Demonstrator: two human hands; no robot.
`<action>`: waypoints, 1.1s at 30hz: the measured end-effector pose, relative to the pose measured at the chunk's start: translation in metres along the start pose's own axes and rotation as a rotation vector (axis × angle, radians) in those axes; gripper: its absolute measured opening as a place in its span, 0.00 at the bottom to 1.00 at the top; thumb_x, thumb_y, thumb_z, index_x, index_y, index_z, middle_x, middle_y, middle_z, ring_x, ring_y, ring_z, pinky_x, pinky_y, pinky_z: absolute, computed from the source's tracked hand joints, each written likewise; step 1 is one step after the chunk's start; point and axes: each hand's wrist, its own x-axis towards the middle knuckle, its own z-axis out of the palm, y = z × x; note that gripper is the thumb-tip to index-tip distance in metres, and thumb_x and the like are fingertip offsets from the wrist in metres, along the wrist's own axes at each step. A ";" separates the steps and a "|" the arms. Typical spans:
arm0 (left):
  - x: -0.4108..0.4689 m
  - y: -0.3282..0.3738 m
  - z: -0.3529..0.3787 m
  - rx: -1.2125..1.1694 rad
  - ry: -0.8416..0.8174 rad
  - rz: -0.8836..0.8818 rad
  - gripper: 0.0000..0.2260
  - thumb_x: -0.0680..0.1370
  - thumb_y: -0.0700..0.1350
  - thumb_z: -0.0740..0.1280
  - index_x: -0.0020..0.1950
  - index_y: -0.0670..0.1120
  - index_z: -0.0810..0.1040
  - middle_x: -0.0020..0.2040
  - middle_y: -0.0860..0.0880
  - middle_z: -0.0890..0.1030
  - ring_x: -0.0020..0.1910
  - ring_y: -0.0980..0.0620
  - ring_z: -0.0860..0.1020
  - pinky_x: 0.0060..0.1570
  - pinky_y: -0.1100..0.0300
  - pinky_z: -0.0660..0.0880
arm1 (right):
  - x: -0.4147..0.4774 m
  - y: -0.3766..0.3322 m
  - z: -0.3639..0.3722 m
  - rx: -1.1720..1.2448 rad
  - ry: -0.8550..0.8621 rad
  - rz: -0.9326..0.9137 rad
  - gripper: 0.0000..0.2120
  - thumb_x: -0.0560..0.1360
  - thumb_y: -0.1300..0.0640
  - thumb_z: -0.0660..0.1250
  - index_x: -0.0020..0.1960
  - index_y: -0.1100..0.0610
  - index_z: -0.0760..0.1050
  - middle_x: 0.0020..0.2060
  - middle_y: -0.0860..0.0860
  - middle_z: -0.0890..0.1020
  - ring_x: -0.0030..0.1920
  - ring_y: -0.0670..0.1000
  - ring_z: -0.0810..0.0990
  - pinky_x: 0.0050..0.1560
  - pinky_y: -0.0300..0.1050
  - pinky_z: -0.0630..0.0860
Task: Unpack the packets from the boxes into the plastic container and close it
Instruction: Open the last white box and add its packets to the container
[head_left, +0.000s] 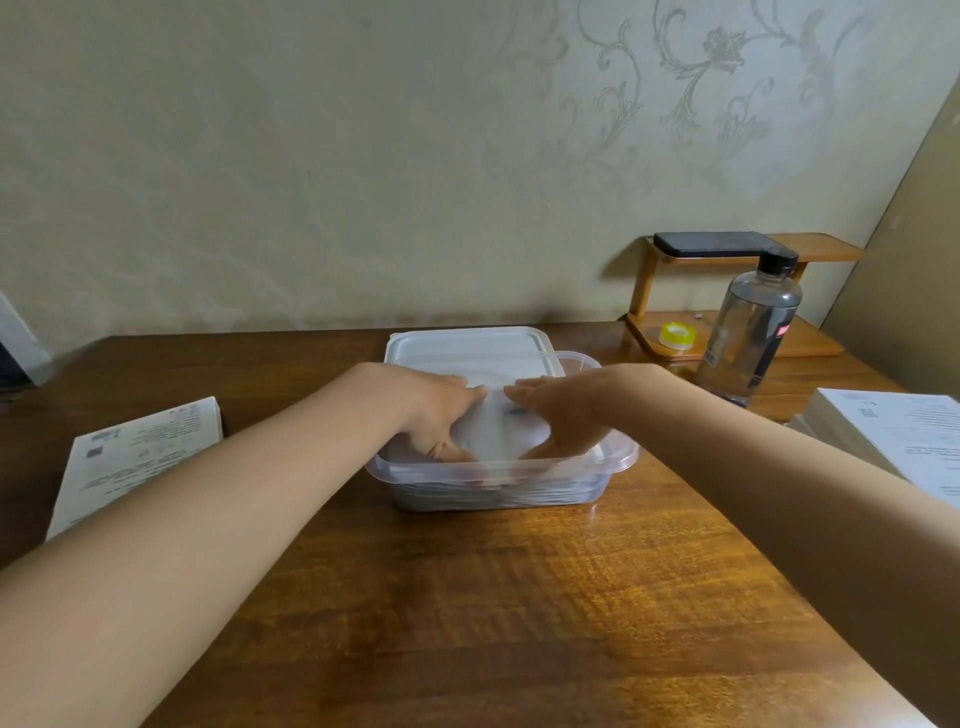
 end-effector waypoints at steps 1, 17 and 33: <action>-0.002 -0.002 -0.003 0.004 -0.013 -0.007 0.43 0.76 0.63 0.71 0.83 0.57 0.49 0.76 0.51 0.66 0.69 0.45 0.71 0.64 0.49 0.76 | -0.002 0.001 -0.002 -0.007 -0.013 0.017 0.47 0.74 0.35 0.67 0.82 0.52 0.45 0.79 0.52 0.61 0.76 0.57 0.64 0.73 0.56 0.64; -0.005 -0.011 -0.001 -0.052 -0.010 -0.013 0.46 0.72 0.67 0.72 0.82 0.60 0.49 0.80 0.53 0.64 0.72 0.44 0.71 0.64 0.47 0.77 | 0.002 0.001 -0.002 -0.058 -0.001 0.007 0.50 0.71 0.31 0.68 0.82 0.52 0.47 0.76 0.54 0.66 0.72 0.58 0.70 0.70 0.56 0.70; -0.006 -0.005 0.001 -0.164 0.043 0.019 0.45 0.72 0.64 0.74 0.82 0.63 0.52 0.79 0.55 0.64 0.72 0.45 0.70 0.66 0.48 0.75 | 0.008 0.003 0.000 0.071 0.022 -0.036 0.48 0.70 0.32 0.70 0.81 0.47 0.51 0.76 0.50 0.67 0.74 0.56 0.67 0.74 0.56 0.65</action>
